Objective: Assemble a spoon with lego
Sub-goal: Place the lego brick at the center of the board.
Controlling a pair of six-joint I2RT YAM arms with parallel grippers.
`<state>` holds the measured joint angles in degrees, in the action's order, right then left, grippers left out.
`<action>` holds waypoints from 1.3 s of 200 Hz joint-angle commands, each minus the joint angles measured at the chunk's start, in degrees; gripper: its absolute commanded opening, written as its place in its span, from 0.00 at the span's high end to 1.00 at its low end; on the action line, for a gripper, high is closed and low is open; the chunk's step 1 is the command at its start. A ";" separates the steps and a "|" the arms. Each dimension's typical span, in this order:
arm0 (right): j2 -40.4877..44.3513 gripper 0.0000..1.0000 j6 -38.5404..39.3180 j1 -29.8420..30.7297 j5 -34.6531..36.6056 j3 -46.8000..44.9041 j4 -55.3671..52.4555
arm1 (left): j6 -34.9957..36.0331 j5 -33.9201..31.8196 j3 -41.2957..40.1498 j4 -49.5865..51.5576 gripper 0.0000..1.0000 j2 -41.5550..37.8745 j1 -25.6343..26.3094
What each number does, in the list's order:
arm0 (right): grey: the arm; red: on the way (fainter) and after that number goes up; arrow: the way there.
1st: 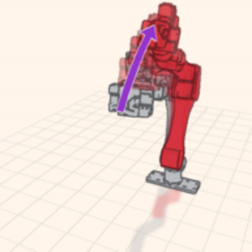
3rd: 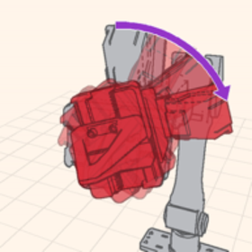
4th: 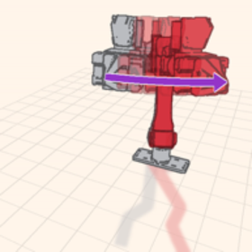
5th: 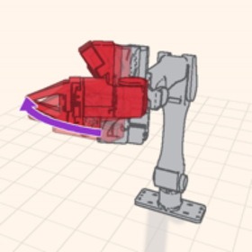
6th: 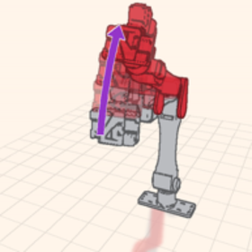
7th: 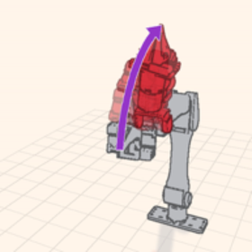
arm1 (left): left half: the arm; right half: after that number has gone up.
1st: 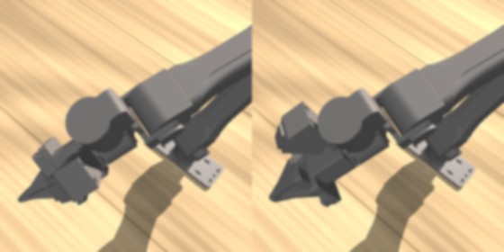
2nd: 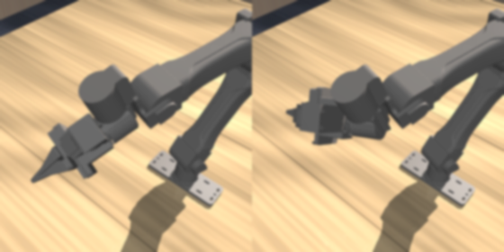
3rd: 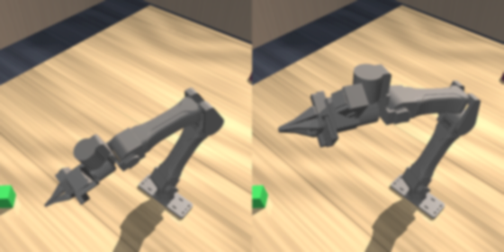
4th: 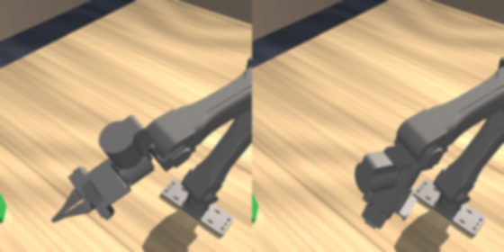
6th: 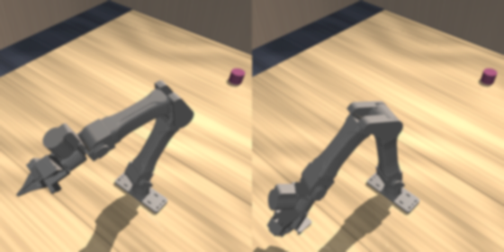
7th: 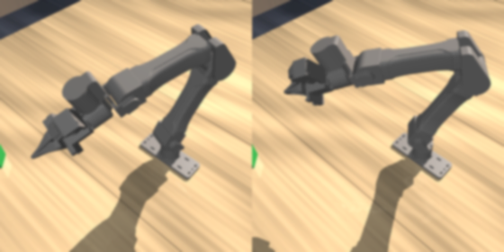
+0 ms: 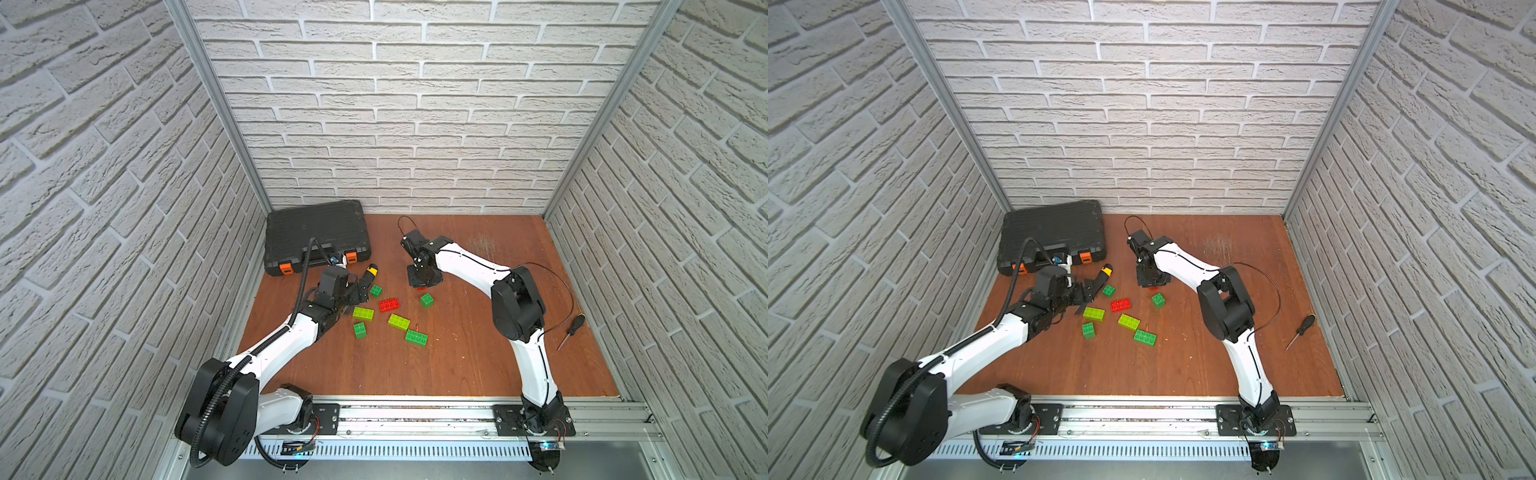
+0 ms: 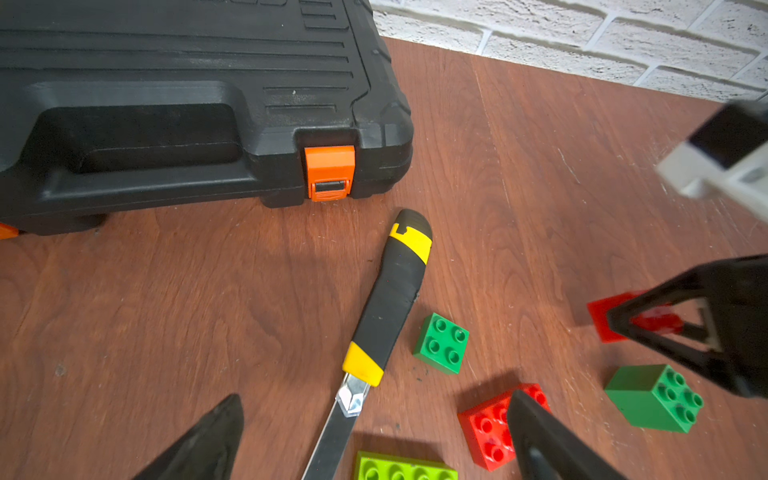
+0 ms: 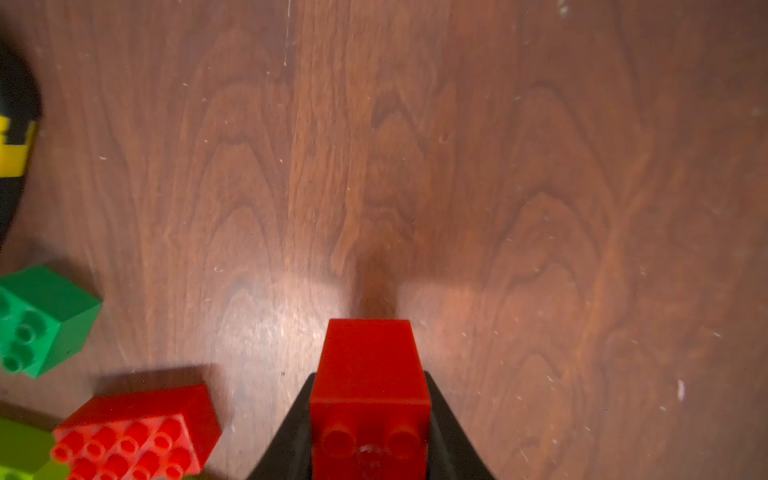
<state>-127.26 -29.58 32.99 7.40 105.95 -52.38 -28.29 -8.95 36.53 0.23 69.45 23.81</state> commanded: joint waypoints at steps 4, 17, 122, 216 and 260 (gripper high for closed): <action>-0.89 0.75 0.72 -0.30 -0.63 2.59 -1.45 | -0.49 -0.54 1.43 -0.16 0.02 0.99 0.20; -1.29 0.75 0.58 -0.43 -1.09 2.54 -1.16 | -0.58 -0.54 1.35 -0.27 0.02 1.23 0.21; -1.88 0.70 -3.75 -0.74 0.80 -0.11 0.30 | -0.25 -0.54 1.32 0.20 0.02 2.18 0.18; -0.80 0.58 -7.80 -0.31 1.11 -2.46 2.07 | 0.08 -1.16 0.93 0.79 0.02 1.35 0.16; 2.42 0.41 -4.74 0.34 1.03 -2.15 0.84 | 0.26 -1.42 0.77 1.14 0.02 0.28 0.14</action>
<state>-128.68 -36.18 32.77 7.92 104.38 -50.50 -28.29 -9.43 36.58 0.67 71.46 23.81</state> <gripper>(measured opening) 0.561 0.983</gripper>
